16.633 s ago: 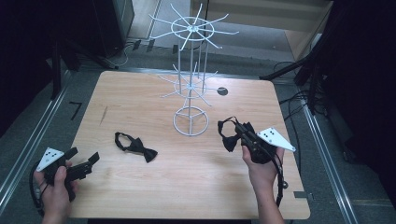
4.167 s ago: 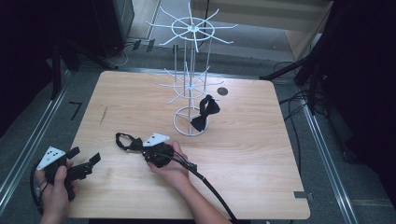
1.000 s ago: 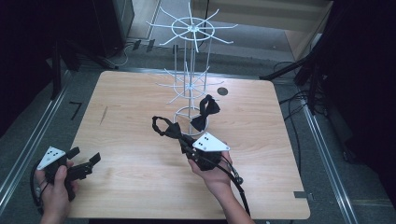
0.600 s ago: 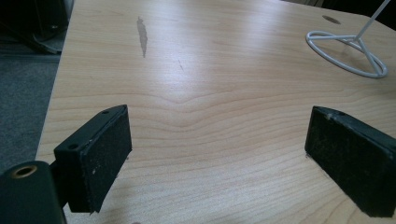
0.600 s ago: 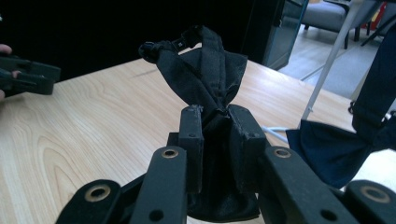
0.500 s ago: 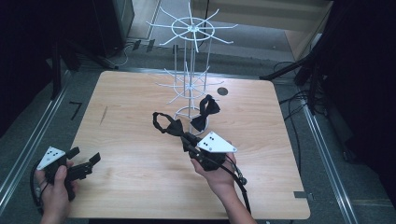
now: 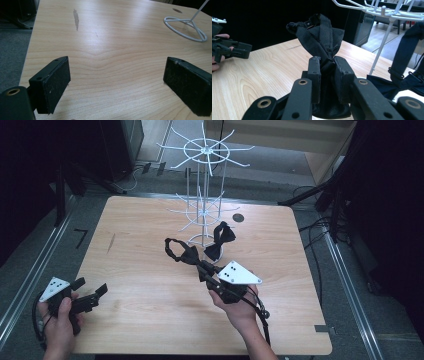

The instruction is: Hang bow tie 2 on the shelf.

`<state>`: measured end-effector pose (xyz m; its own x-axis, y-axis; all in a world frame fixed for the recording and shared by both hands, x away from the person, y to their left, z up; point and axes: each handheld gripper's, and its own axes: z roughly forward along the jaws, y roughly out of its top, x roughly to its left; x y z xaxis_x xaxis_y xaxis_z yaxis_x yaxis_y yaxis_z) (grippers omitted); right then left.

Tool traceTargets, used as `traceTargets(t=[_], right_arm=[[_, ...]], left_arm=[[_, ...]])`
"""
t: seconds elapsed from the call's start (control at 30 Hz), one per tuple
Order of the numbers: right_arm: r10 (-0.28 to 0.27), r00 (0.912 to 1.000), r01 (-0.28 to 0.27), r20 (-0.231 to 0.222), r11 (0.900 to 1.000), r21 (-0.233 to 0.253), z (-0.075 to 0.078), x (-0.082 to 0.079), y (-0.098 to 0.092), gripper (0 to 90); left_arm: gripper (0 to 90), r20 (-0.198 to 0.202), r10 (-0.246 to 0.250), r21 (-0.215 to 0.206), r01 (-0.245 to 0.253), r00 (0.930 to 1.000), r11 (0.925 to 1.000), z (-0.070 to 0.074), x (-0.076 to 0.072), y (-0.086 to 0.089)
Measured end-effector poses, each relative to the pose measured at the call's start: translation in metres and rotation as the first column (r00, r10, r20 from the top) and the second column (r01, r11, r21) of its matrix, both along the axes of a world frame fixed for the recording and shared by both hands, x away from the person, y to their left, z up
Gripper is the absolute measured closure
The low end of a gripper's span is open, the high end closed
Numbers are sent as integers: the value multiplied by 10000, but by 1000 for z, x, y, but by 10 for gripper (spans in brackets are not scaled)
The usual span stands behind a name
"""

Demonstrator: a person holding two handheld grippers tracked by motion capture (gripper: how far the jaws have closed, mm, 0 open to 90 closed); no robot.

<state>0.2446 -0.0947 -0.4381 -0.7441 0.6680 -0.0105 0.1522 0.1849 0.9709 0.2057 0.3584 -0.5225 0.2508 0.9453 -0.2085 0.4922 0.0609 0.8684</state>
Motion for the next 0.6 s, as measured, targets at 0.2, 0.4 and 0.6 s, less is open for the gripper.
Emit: traceTargets(t=[0.2, 0.4, 0.6], right_arm=[[-112, 9999, 112, 98, 9999, 24, 1, -2, -8, 778], [-226, 9997, 224, 130, 9996, 147, 2, -4, -17, 778], [-321, 9993, 316, 177, 9991, 289, 5, -5, -26, 778]], left_arm=[[77, -4, 3, -1, -3, 10000, 10000, 0, 0, 0], [77, 7, 25, -3, -25, 10000, 10000, 0, 0, 0], [77, 5, 35, -3, -35, 10000, 10000, 0, 0, 0]])
